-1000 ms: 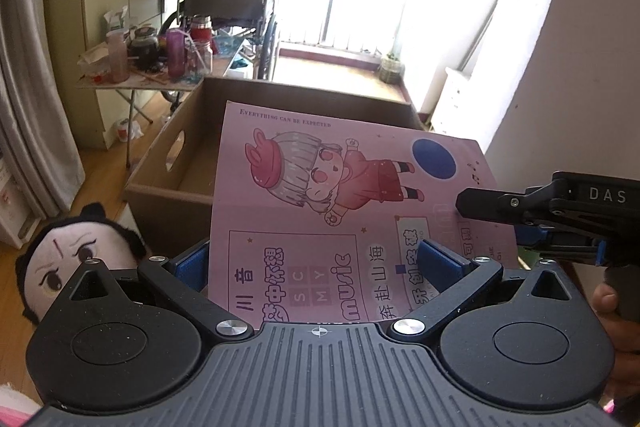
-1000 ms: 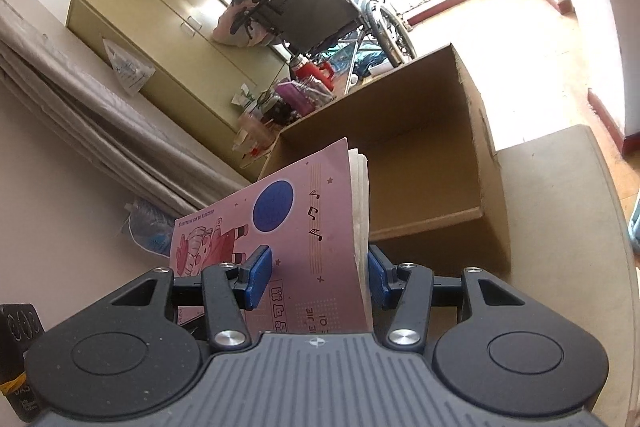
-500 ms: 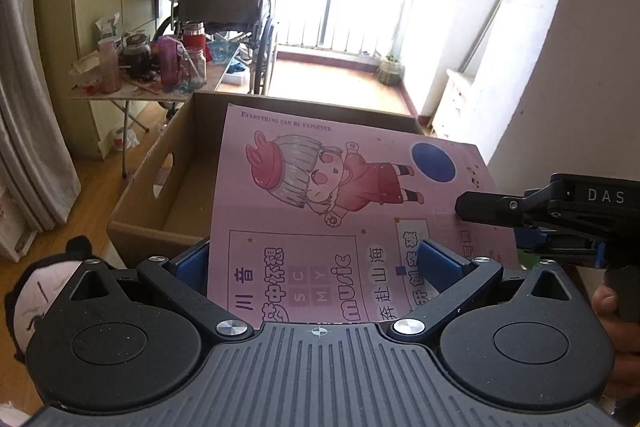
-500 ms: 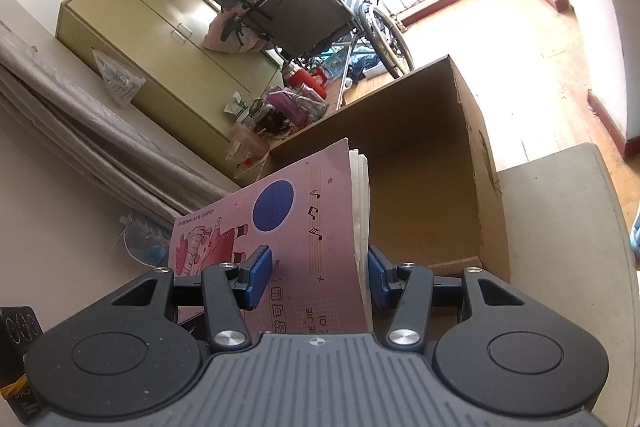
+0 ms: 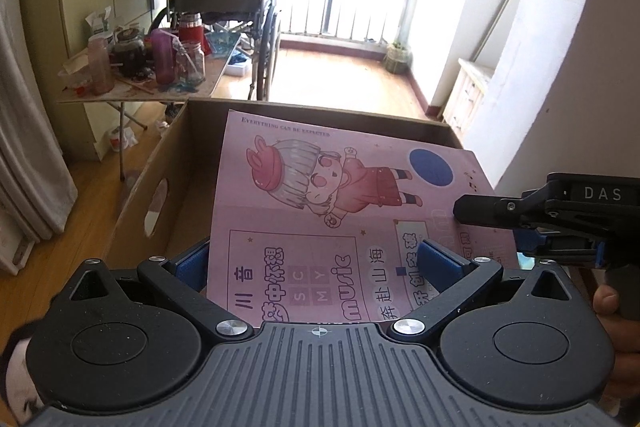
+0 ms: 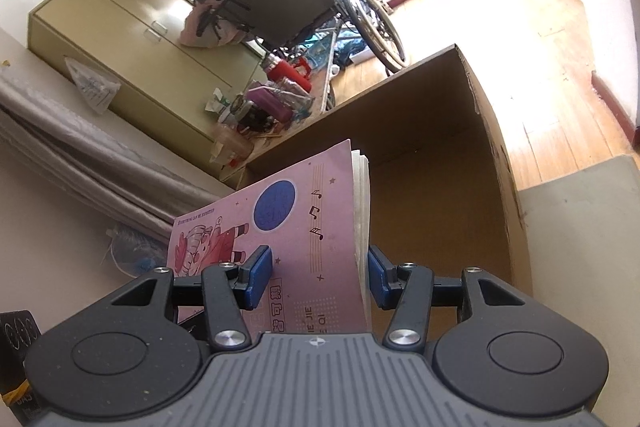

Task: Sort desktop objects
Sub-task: 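Carry the pink book with the right gripper over the cardboard box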

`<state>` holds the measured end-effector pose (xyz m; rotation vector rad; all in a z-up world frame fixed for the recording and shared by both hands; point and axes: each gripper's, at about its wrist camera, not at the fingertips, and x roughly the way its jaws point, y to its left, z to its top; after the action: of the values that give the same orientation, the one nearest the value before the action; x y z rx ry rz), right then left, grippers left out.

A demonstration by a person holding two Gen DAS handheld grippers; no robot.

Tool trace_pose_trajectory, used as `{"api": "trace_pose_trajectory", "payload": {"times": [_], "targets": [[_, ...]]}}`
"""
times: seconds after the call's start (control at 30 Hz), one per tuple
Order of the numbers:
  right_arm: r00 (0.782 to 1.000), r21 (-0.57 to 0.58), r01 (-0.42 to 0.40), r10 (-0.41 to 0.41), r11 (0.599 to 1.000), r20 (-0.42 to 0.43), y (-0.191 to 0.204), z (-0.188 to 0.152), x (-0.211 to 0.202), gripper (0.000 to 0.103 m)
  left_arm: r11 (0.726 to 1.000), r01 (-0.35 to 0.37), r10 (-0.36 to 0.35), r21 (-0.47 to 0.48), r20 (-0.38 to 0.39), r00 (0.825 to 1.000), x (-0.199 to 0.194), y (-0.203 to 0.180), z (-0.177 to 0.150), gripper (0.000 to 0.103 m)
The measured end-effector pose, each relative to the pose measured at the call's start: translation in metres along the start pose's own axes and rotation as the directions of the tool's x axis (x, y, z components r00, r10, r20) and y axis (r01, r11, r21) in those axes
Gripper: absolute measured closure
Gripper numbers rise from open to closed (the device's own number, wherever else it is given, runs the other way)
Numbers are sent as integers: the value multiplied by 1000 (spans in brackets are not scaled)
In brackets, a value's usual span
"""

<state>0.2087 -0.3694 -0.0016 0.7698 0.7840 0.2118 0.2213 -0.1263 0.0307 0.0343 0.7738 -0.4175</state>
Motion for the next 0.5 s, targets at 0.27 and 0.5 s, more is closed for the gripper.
{"api": "trace_pose_trajectory", "payload": {"times": [0.27, 0.5], "targets": [[994, 15, 99, -99, 995, -48, -24, 16, 37, 49, 999, 32, -32, 5, -83, 996, 52, 3, 7, 0], [983, -60, 175, -178, 983, -46, -21, 16, 49, 51, 995, 78, -88, -66, -162, 983, 84, 15, 6, 0]]}}
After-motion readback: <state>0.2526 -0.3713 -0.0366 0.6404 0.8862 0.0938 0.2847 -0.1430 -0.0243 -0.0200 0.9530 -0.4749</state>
